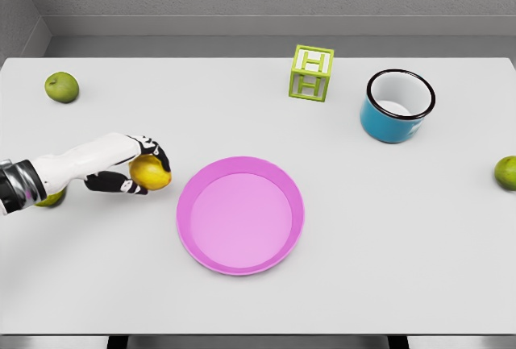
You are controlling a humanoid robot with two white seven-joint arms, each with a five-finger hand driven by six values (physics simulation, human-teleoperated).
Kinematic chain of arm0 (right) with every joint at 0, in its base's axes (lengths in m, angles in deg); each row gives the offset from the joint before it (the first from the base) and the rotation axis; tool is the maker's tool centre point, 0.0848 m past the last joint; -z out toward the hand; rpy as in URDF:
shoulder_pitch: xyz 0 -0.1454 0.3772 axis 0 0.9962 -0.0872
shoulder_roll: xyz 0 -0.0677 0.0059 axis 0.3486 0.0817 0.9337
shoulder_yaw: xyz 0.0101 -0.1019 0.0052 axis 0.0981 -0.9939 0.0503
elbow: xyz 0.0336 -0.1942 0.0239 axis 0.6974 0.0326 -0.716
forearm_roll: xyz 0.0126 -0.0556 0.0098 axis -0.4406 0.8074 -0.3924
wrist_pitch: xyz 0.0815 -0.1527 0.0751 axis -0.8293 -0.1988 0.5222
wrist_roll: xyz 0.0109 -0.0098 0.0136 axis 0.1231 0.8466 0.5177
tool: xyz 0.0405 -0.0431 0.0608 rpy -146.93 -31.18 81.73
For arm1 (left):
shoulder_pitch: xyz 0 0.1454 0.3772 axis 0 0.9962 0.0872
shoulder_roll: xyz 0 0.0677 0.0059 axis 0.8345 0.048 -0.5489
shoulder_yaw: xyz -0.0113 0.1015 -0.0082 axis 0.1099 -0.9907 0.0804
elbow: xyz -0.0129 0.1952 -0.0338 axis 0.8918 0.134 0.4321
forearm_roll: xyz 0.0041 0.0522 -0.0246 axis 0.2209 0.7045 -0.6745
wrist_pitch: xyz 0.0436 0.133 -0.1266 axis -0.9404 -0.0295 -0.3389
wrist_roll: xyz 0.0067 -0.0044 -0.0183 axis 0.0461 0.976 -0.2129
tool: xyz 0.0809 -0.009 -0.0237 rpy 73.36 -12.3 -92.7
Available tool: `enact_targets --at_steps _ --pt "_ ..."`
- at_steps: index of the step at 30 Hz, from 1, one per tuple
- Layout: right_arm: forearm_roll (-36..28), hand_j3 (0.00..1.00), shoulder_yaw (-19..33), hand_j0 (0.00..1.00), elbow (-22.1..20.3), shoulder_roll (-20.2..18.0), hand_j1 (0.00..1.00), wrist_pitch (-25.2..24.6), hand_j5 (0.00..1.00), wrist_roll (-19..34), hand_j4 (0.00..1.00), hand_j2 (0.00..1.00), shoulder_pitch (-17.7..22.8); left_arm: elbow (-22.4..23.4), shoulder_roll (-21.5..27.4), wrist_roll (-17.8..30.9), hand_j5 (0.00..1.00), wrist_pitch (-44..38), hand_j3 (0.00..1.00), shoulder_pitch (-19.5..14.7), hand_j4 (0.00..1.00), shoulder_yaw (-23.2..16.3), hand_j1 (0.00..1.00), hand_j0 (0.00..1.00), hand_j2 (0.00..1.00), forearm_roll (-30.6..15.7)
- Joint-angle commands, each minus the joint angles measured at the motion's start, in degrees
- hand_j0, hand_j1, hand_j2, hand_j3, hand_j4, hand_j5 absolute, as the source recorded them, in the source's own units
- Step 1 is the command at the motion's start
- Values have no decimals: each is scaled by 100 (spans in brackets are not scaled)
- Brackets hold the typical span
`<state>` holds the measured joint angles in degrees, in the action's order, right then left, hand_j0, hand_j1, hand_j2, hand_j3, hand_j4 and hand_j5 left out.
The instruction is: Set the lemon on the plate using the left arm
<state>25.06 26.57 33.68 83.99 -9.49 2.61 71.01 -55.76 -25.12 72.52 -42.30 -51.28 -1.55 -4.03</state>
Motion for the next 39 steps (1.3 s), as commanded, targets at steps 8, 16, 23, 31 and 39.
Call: enact_targets --at_steps 8,16,23,31,39 --pt "-2 100 2 100 -1 0 100 0 100 1 100 100 0 -176 6 -3 50 4 50 0 50 10 50 50 50 -16" --pt "-2 100 2 100 -1 0 100 0 100 1 100 100 0 -317 6 -3 50 13 50 0 50 45 50 50 50 -7" --pt "-2 100 2 100 -1 0 100 0 100 1 100 100 0 -378 -3 -3 50 13 50 0 50 54 50 50 50 -7" --pt "-2 100 2 100 -1 0 100 0 100 1 100 100 0 -405 -47 -3 50 66 50 -18 50 45 50 50 50 10" --pt "-2 100 2 100 -1 0 100 0 100 1 100 100 0 -405 -91 -3 50 329 50 -79 50 10 50 50 50 19"
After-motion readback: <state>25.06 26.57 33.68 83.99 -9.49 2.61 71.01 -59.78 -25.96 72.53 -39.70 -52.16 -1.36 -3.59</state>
